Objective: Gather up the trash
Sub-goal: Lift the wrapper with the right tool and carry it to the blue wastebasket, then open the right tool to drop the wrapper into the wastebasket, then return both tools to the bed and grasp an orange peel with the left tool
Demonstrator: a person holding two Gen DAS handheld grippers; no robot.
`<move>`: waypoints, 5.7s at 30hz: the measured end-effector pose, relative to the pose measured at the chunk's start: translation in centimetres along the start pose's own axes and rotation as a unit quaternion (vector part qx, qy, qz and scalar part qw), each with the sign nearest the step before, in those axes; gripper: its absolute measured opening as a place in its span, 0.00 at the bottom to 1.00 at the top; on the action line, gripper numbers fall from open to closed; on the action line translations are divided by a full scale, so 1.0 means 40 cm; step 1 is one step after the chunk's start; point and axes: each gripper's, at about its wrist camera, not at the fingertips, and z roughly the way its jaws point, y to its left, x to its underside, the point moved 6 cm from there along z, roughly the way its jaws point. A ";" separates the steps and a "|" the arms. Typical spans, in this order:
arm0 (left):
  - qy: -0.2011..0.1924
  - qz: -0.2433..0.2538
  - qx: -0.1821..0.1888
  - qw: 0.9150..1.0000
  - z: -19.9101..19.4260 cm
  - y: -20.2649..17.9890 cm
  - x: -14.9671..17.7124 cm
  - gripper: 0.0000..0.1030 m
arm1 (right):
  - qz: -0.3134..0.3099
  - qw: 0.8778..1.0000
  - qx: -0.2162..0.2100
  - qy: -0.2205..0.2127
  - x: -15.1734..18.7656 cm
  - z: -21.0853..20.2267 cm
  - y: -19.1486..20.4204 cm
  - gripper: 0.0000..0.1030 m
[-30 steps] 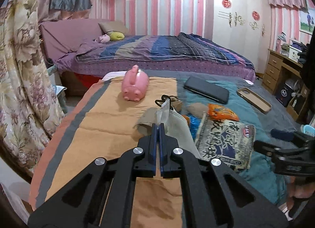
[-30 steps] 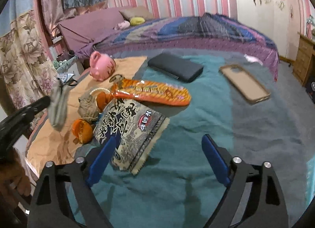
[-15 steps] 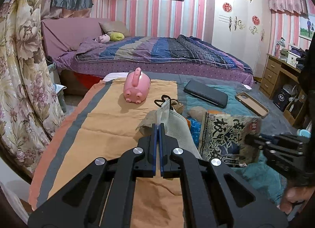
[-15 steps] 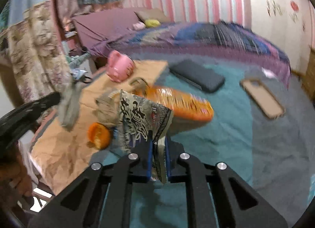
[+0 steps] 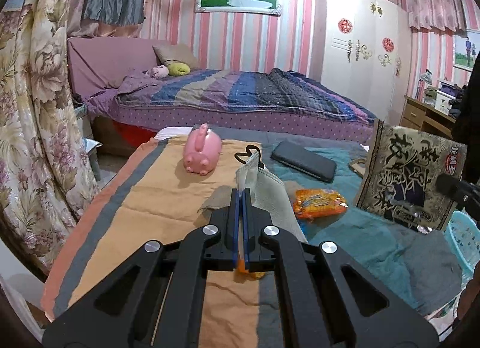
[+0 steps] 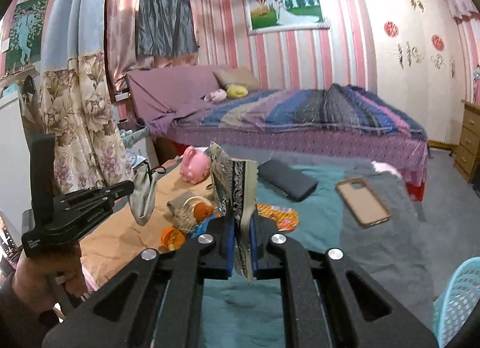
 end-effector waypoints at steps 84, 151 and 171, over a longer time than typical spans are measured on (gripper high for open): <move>-0.006 0.096 0.287 0.953 -0.108 -0.912 0.072 0.01 | 0.142 0.932 0.330 -0.045 0.122 -0.539 -0.656 0.02; 0.022 -0.024 0.008 0.999 0.108 0.047 -0.026 0.93 | 0.071 0.990 0.122 0.005 -0.109 -0.009 -0.198 0.75; 0.168 0.042 0.058 0.983 0.250 0.036 0.174 0.67 | 0.061 0.994 0.041 0.082 0.026 0.174 -0.096 0.76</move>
